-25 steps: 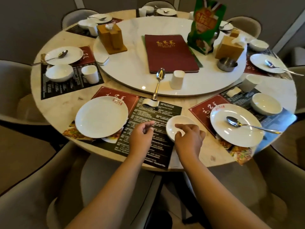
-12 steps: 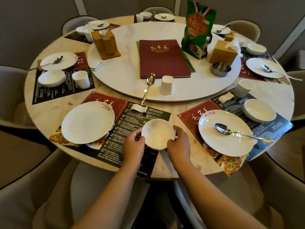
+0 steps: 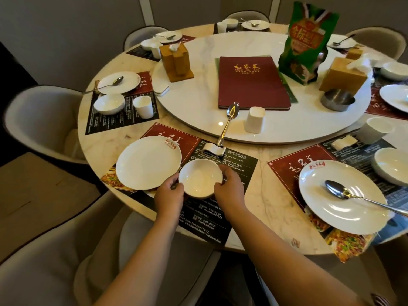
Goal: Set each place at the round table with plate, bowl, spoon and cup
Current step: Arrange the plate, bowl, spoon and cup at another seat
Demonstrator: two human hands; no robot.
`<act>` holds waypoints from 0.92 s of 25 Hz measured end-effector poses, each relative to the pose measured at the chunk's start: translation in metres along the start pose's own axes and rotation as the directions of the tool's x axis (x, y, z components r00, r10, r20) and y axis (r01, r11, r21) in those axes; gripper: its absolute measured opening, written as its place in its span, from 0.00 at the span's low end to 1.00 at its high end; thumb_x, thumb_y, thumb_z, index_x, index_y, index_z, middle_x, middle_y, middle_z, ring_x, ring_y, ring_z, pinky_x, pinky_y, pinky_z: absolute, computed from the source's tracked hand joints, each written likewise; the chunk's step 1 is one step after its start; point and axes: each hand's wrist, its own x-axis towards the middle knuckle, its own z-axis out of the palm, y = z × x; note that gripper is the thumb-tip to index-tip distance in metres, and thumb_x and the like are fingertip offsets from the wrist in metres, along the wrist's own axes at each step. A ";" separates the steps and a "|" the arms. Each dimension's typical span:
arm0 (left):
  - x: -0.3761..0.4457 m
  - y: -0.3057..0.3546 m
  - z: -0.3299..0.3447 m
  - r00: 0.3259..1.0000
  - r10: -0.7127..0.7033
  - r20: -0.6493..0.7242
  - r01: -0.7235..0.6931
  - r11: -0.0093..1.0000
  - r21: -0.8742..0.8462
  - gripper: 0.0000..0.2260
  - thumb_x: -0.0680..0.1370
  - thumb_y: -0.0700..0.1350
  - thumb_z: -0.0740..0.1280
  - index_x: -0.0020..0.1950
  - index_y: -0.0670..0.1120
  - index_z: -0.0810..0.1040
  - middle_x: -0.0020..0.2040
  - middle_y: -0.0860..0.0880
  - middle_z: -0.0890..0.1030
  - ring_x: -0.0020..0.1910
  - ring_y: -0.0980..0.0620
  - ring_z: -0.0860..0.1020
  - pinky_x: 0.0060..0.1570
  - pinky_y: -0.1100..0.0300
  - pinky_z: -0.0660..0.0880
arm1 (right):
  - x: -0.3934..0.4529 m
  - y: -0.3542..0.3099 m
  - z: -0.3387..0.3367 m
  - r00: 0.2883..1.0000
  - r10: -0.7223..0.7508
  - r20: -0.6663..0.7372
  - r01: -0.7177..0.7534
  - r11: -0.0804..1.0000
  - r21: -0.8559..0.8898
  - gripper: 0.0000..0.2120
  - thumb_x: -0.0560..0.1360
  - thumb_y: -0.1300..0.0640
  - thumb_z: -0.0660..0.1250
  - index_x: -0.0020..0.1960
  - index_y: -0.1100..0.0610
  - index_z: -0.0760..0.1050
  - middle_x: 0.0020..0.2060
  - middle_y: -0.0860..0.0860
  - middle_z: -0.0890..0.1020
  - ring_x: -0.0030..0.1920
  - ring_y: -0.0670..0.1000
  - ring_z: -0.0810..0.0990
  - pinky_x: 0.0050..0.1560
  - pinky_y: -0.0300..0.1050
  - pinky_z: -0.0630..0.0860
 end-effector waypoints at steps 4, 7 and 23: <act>-0.002 0.000 -0.002 0.998 0.058 0.021 -0.060 0.993 0.103 0.17 0.79 0.41 0.63 0.67 0.50 0.75 0.66 0.50 0.76 0.67 0.48 0.72 0.67 0.51 0.67 | 0.004 0.005 0.000 1.000 -0.006 0.019 0.006 1.000 -0.002 0.27 0.73 0.67 0.65 0.70 0.52 0.69 0.66 0.52 0.73 0.61 0.53 0.75 0.62 0.53 0.76; -0.007 0.011 0.002 0.981 0.184 -0.067 -0.168 0.966 0.196 0.17 0.79 0.40 0.63 0.68 0.49 0.74 0.66 0.48 0.74 0.66 0.48 0.72 0.64 0.55 0.69 | 0.009 0.008 -0.007 0.999 -0.019 0.034 0.020 0.999 -0.038 0.24 0.74 0.59 0.67 0.69 0.50 0.71 0.65 0.51 0.75 0.59 0.51 0.77 0.59 0.47 0.76; 0.078 0.122 0.151 0.957 0.123 0.262 -0.099 0.990 -0.104 0.11 0.79 0.38 0.60 0.50 0.52 0.79 0.51 0.50 0.83 0.48 0.52 0.81 0.54 0.50 0.79 | 0.207 -0.041 -0.087 0.965 -0.240 -0.103 0.149 0.829 -0.539 0.32 0.74 0.54 0.70 0.74 0.43 0.62 0.72 0.51 0.63 0.70 0.58 0.62 0.66 0.51 0.67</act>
